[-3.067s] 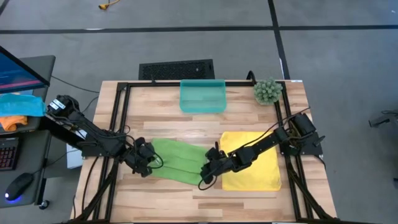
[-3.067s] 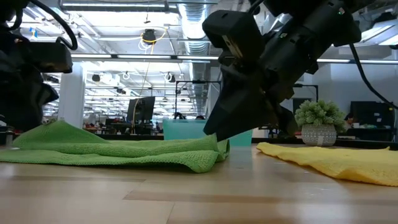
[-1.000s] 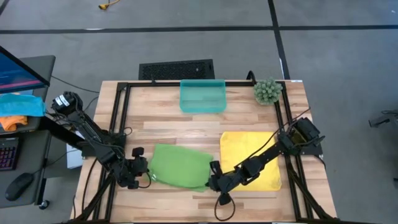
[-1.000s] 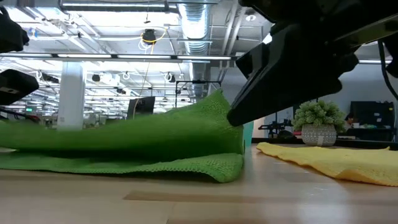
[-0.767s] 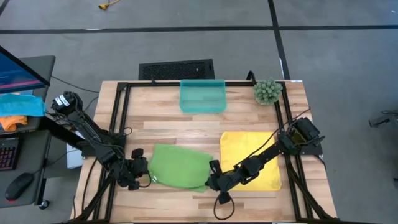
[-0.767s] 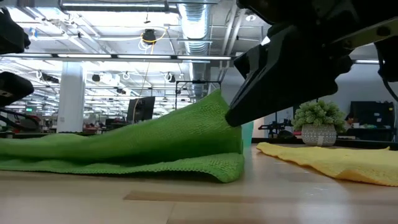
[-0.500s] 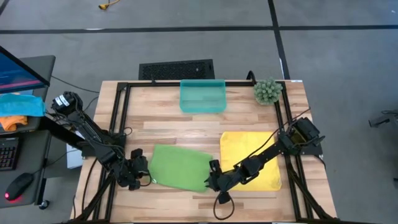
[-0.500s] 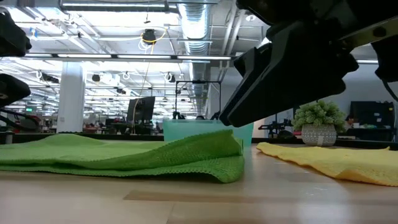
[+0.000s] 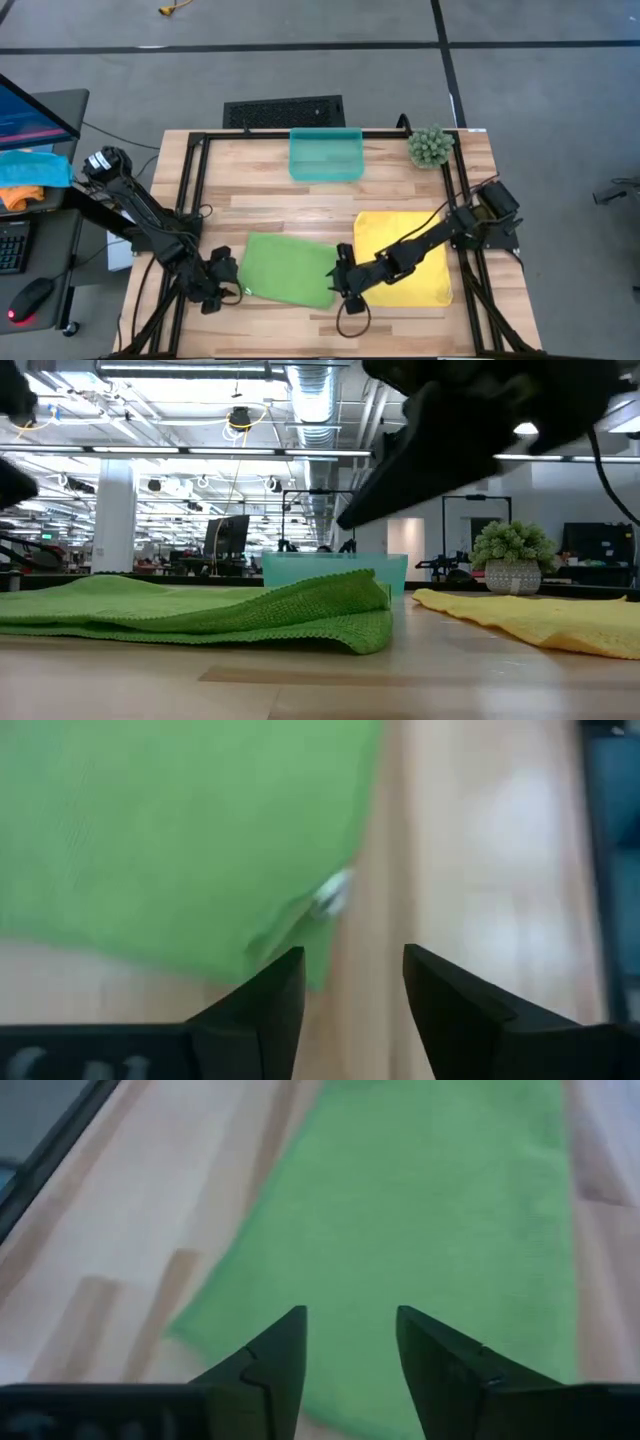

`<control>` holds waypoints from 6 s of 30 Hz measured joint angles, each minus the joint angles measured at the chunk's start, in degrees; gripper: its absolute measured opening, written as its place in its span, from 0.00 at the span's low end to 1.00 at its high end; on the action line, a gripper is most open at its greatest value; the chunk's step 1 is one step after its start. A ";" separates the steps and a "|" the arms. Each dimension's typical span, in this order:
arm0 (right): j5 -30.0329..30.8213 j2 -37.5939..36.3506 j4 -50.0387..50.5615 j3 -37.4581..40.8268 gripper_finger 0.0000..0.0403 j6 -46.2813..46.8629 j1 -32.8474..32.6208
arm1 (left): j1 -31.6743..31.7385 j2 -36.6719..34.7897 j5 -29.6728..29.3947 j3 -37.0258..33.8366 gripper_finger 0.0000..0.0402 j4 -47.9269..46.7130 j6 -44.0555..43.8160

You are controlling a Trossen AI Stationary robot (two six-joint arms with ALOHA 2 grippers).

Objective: Roll microfiber towels into tight, uniform cylinder then place into a basket
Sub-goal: Fold the green towel

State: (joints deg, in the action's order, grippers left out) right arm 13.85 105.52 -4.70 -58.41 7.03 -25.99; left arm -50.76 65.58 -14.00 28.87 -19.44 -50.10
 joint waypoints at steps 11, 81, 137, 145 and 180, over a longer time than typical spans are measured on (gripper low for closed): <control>-0.28 -0.35 4.05 0.00 0.40 -1.47 7.58 | 6.32 -0.79 -22.23 1.69 0.37 0.65 13.03; 1.25 0.67 9.01 0.66 0.39 10.00 13.37 | 35.47 13.95 -7.41 3.51 0.36 7.92 33.04; -5.85 3.57 27.61 -13.35 0.39 19.97 7.21 | 31.03 15.26 -20.55 6.25 0.36 3.04 15.21; -4.52 2.03 30.47 -13.46 0.32 20.35 6.09 | 37.79 15.26 -14.60 1.71 0.36 9.50 15.54; -3.02 0.65 35.63 -13.44 0.16 21.51 5.65 | 47.54 32.09 -3.98 6.62 0.36 33.00 43.32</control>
State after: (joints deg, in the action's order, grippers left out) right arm 10.83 106.17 30.94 -71.85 28.53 -20.34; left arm -3.22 97.68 -17.98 35.48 13.55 -6.78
